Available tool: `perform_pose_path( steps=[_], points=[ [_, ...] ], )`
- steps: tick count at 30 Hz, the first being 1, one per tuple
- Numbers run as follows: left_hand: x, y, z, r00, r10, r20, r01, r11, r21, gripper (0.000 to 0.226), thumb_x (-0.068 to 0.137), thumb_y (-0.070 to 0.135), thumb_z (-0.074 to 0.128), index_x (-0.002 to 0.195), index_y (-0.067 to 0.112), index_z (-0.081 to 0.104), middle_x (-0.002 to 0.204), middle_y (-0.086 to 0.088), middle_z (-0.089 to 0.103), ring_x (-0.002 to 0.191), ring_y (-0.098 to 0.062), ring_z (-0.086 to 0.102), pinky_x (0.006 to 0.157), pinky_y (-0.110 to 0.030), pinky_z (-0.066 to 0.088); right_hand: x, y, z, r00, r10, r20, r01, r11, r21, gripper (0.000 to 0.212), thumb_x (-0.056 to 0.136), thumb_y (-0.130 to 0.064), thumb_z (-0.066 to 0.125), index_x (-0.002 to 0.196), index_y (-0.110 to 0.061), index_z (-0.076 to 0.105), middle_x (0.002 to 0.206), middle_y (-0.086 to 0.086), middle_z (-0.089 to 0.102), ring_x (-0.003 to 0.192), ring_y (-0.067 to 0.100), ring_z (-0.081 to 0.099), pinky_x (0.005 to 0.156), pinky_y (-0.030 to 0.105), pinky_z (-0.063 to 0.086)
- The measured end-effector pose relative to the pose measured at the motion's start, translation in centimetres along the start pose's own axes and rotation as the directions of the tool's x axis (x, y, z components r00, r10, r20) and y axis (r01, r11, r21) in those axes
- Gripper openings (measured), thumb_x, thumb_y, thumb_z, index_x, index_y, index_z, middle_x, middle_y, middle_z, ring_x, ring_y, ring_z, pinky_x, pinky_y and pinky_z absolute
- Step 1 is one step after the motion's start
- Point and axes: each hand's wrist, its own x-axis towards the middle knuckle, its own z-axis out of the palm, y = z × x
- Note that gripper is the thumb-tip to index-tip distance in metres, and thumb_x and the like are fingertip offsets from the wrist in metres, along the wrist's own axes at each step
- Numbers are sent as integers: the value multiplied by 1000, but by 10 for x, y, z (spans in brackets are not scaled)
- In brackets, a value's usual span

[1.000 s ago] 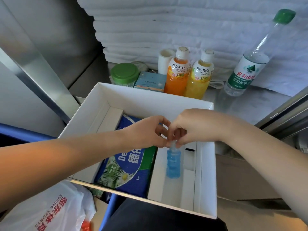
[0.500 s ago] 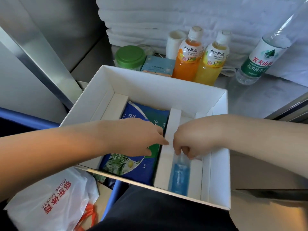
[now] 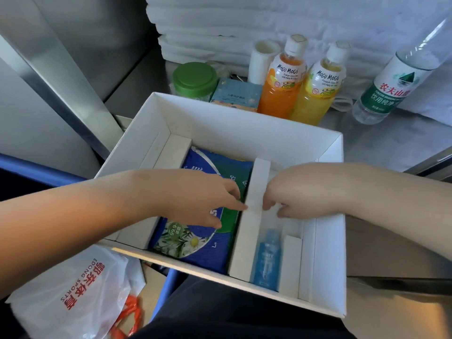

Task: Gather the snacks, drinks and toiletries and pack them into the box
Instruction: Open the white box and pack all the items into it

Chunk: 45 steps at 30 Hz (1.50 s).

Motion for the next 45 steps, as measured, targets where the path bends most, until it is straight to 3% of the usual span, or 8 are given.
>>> perform_pose_path(
  steps=[3, 6, 11, 17, 27, 34, 38, 45],
  points=[
    [-15, -17, -22, 966, -84, -243, 74, 996, -49, 58, 91, 43, 47, 145, 37, 26, 151, 13, 24, 131, -5, 24, 98, -19, 18, -8, 22, -17, 936, -7, -353, 16, 1000, 21, 34, 95, -28, 47, 127, -31, 54, 119, -10, 58, 109, 9, 53, 85, 23, 41],
    [-28, -34, -46, 819, -163, -550, 146, 986, -75, 52, 89, 38, 46, 140, 31, 39, 146, 9, 36, 131, -9, 29, 105, -23, 17, -15, 41, -28, 721, -59, -691, 76, 997, -6, 25, 93, -19, 50, 114, -21, 63, 114, -2, 59, 106, 16, 52, 85, 29, 44],
    [-30, -46, -44, 731, -193, -655, 354, 928, 121, 65, 88, 41, 43, 147, 20, 26, 151, -2, 27, 137, -23, 26, 111, -48, 28, -10, 50, -26, 540, -142, -830, 86, 990, -113, 27, 92, -5, 53, 117, -11, 63, 117, 7, 59, 105, 24, 54, 90, 33, 44],
    [-21, -53, -31, 769, -222, -600, 374, 916, 141, 75, 89, 48, 45, 150, 22, 11, 149, -1, 29, 136, -19, 25, 114, -38, 13, 1, 55, -19, 723, 40, -690, 67, 990, 128, 54, 93, -26, 52, 142, -33, 31, 133, -9, 41, 115, 7, 44, 86, 17, 33],
    [-20, -54, -38, 720, -242, -650, 263, 963, -67, 55, 94, 44, 43, 145, 39, 22, 140, 14, 38, 128, -3, 22, 103, -7, -8, 6, 58, -17, 718, 81, -692, 66, 981, 183, 71, 93, -35, 51, 145, -45, 5, 147, -20, 28, 124, -1, 18, 80, 1, 15],
    [4, -78, -78, 609, -368, -703, 232, 930, -286, 39, 97, 38, 40, 133, 25, 49, 130, 5, 53, 118, -11, 44, 95, -22, 34, 7, 58, -16, 692, 104, -714, 74, 974, 213, 70, 92, -41, 50, 139, -54, 0, 143, -25, 32, 123, -2, 26, 78, 12, 28],
    [39, -112, -103, 590, -471, -656, 284, 881, -378, 35, 99, 35, 40, 126, 19, 55, 125, -1, 55, 111, -11, 47, 84, -15, 29, 7, 59, -15, 684, 115, -721, 97, 965, 245, 71, 91, -44, 50, 138, -58, -2, 143, -26, 32, 118, -5, 34, 78, 14, 32],
    [81, -155, -124, 639, -592, -492, 509, 804, -307, 37, 97, 32, 40, 121, 11, 58, 124, -12, 56, 109, -28, 53, 91, -37, 45, 7, 59, -15, 680, 139, -720, 111, 951, 288, 71, 91, -43, 51, 138, -59, 0, 144, -25, 32, 121, -5, 37, 86, 17, 38]
  ],
)
